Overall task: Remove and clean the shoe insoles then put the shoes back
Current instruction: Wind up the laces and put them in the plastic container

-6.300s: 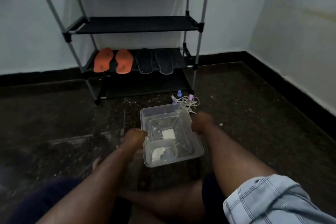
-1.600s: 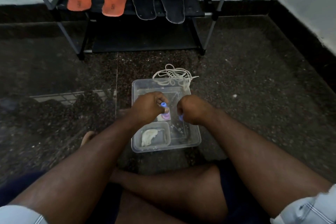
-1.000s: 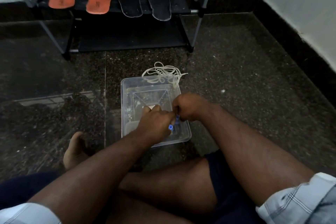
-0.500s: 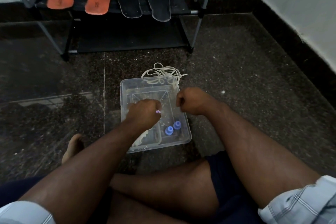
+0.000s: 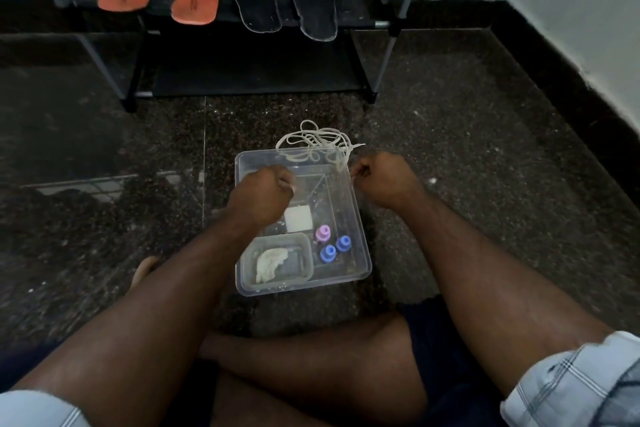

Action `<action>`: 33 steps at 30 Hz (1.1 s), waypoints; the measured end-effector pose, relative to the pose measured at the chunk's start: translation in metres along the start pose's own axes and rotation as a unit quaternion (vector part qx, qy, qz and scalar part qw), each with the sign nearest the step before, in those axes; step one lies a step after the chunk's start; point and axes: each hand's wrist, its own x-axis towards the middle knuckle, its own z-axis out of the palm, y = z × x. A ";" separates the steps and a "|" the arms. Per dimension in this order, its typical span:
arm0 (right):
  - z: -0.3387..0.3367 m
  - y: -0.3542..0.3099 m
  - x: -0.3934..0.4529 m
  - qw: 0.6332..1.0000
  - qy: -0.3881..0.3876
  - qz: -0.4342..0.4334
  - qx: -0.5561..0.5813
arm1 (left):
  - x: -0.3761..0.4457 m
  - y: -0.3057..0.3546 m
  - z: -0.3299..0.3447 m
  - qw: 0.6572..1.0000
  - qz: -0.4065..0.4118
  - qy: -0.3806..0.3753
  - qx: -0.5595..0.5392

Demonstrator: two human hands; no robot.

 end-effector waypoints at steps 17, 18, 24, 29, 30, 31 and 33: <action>0.014 -0.030 0.127 0.995 -0.037 0.090 -0.022 | 0.015 -0.004 -0.012 0.988 -0.029 0.057 -0.137; 0.013 -0.030 0.128 0.997 -0.021 0.080 -0.005 | 0.015 -0.003 -0.013 0.987 -0.028 0.061 -0.143; -0.030 -0.060 0.096 0.986 0.104 -0.049 0.119 | 0.011 0.005 -0.022 0.979 -0.012 0.104 -0.177; -0.039 -0.095 0.038 0.957 -0.038 -0.181 0.223 | 0.014 0.014 -0.032 0.961 0.103 0.079 -0.244; -0.037 -0.099 0.028 0.948 -0.043 -0.193 0.250 | 0.015 0.015 -0.033 0.955 0.115 0.069 -0.264; -0.036 -0.100 0.020 0.941 -0.035 -0.198 0.274 | 0.014 0.017 -0.035 0.953 0.117 0.064 -0.272; -0.038 -0.093 0.012 0.940 -0.011 -0.173 0.295 | 0.011 0.016 -0.043 0.952 0.103 0.079 -0.278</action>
